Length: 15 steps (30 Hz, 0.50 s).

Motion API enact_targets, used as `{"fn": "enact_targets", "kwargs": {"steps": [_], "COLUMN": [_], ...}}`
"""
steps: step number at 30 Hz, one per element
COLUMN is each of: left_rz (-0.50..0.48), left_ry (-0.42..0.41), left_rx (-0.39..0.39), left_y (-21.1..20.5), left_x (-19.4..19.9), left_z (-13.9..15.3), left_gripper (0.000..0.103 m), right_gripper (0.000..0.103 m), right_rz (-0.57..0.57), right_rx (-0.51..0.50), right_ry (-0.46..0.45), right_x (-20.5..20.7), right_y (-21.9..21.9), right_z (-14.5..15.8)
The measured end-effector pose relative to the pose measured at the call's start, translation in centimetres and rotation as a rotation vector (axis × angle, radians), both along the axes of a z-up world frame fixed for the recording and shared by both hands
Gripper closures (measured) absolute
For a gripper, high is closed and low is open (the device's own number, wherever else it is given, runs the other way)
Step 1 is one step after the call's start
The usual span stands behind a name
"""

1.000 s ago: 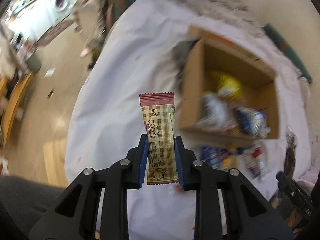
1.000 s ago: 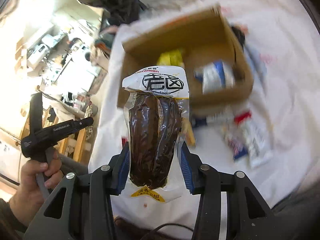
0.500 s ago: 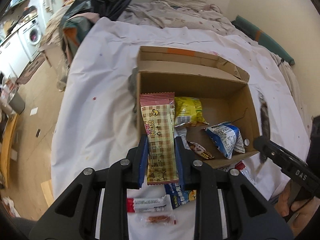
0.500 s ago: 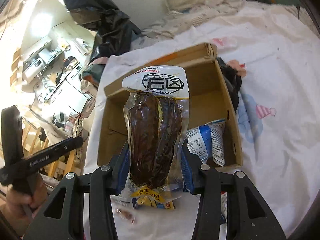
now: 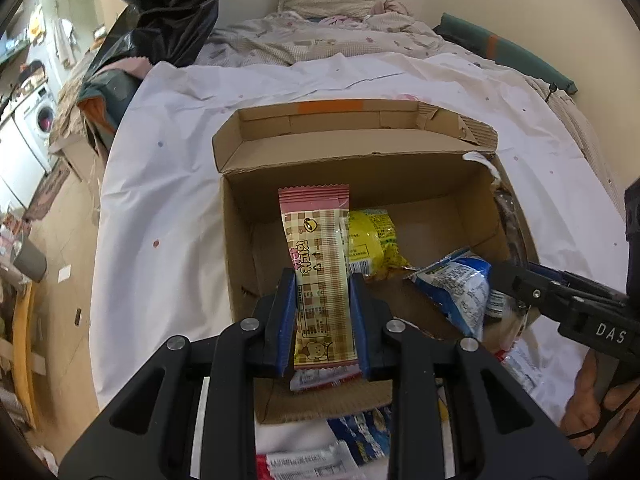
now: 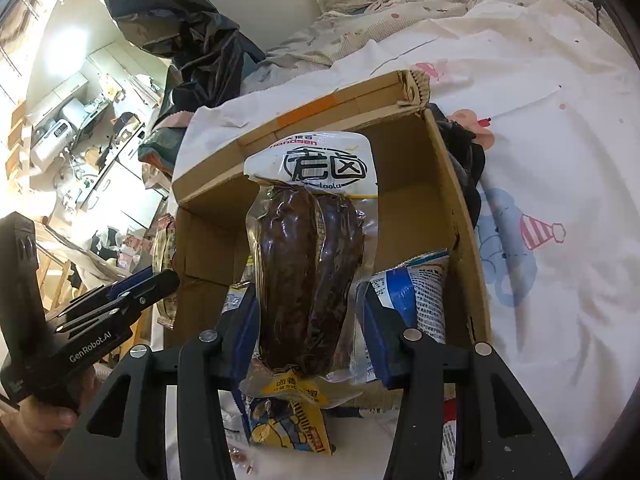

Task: Organize snacks
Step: 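Lower the wafer bar into the box with left tool while right tool lowers the sausage pack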

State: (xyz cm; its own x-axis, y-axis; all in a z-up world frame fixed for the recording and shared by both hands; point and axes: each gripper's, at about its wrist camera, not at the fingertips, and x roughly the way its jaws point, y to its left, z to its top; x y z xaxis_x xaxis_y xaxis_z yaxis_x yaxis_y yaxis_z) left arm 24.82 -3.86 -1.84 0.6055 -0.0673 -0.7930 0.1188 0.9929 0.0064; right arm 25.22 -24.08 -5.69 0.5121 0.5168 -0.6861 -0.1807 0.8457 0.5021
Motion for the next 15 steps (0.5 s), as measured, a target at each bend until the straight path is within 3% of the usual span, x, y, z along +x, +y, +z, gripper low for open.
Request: {"fn": "enact_targets", "kwargs": {"steps": [3,15], "left_rz": [-0.035,-0.012], "left_ry": [0.006,0.023], "left_rx": [0.039,-0.029], "left_y": [-0.5,0.4], "left_x": [0.3,0.3], "left_z": [-1.1,-1.7], "left_gripper": [0.081,0.08], "right_gripper": [0.052,0.046], "right_rz": [0.006,0.004], "right_rx": [-0.007,0.011], "right_ry": [0.015,0.037], "right_x": [0.1,0.7], "right_y": [0.3,0.1], "right_z": [-0.6,-1.6]}}
